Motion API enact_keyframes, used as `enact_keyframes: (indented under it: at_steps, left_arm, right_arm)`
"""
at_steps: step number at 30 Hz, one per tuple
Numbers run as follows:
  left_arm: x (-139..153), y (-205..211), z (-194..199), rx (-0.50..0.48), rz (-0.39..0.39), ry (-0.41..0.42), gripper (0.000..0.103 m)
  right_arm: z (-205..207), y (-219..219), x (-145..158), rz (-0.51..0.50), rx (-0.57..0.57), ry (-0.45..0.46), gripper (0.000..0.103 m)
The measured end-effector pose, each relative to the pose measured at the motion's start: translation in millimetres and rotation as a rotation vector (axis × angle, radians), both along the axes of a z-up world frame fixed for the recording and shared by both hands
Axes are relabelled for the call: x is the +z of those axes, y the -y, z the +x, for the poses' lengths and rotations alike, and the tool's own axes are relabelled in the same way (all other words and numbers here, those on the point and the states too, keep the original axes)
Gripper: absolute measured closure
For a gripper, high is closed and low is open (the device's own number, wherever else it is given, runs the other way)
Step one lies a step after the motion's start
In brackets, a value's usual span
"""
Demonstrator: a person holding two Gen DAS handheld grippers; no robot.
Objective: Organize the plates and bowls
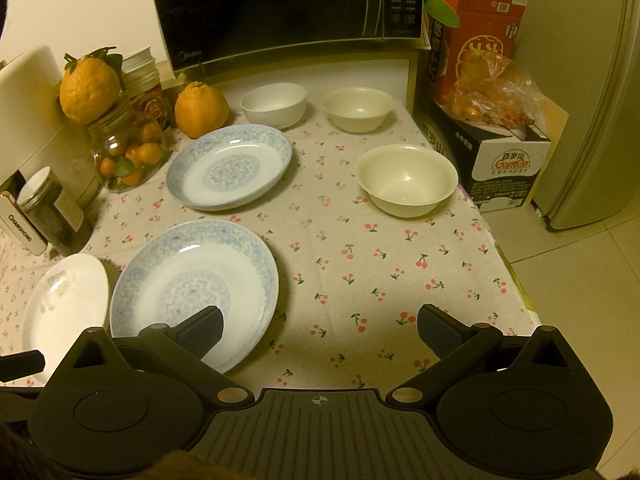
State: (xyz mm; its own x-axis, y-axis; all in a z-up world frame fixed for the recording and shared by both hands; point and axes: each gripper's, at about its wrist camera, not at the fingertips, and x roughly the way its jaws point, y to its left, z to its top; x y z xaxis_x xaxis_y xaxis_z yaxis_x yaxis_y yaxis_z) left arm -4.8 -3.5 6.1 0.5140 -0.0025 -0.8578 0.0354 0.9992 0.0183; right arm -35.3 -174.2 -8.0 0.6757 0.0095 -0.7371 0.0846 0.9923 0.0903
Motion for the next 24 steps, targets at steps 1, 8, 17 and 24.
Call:
enact_keyframes:
  at_steps: [1, 8, 17, 24]
  left_arm:
    - [0.0, 0.0, 0.0, 0.0, 0.0, 0.0, 0.0]
    - [-0.1, 0.0, -0.1, 0.001, 0.0, 0.001, 0.0]
    - [-0.1, -0.1, 0.0, 0.001, 0.0, 0.0, 0.0]
    - [0.0, -0.1, 0.1, 0.001, 0.0, 0.001, 0.0]
  right_arm:
    - [-0.2, -0.2, -0.1, 0.0, 0.0, 0.0, 0.0]
    - [0.7, -0.8, -1.5, 0.009, 0.002, -0.009, 0.0]
    - [0.7, -0.5, -1.8, 0.01, 0.002, -0.01, 0.0]
    - [0.9, -0.7, -1.9, 0.01, 0.003, -0.012, 0.0]
